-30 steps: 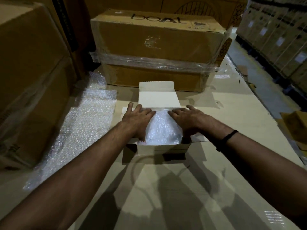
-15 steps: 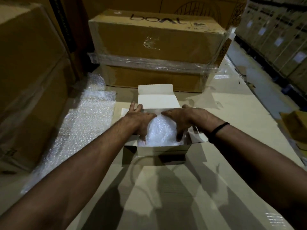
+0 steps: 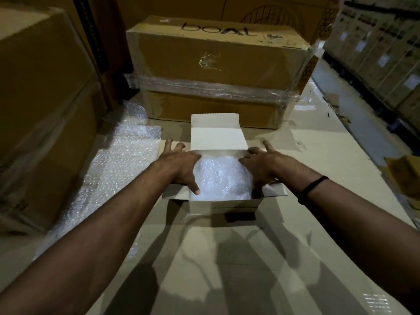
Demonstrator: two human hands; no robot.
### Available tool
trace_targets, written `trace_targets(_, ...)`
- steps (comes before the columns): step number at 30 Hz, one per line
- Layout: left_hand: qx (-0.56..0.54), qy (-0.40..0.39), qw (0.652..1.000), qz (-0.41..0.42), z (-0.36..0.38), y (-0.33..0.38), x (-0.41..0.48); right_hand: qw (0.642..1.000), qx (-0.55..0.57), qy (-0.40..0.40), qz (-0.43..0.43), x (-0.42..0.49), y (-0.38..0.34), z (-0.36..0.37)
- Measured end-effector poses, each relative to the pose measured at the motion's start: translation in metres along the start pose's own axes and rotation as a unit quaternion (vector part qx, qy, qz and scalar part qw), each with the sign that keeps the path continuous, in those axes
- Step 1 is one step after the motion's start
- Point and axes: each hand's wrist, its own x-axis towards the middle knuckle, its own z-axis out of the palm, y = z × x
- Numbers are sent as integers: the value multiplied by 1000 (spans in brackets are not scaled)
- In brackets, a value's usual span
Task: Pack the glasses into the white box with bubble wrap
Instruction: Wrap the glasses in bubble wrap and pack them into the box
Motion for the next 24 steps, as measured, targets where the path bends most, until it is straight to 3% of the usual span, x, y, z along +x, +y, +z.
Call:
trace_targets(7,74,11,997,-23,11,20,3,996,-32,71,33,-10,-20,16)
trace_targets(12,-21,87,996,-19,10,16,-14,991,67,116,24,-32,-6,14)
trace_targets(15,-57,78,995,-30,14,34,-20,977,120,172,28,-37,-15,14)
trace_targets(18,-36,66,996,-55,25,44,-13,983,61,171,41,-29,-32,21)
trace_targets(24,-11,100,991,-86,34,53,-8,981,54,170,77,-15,-41,31)
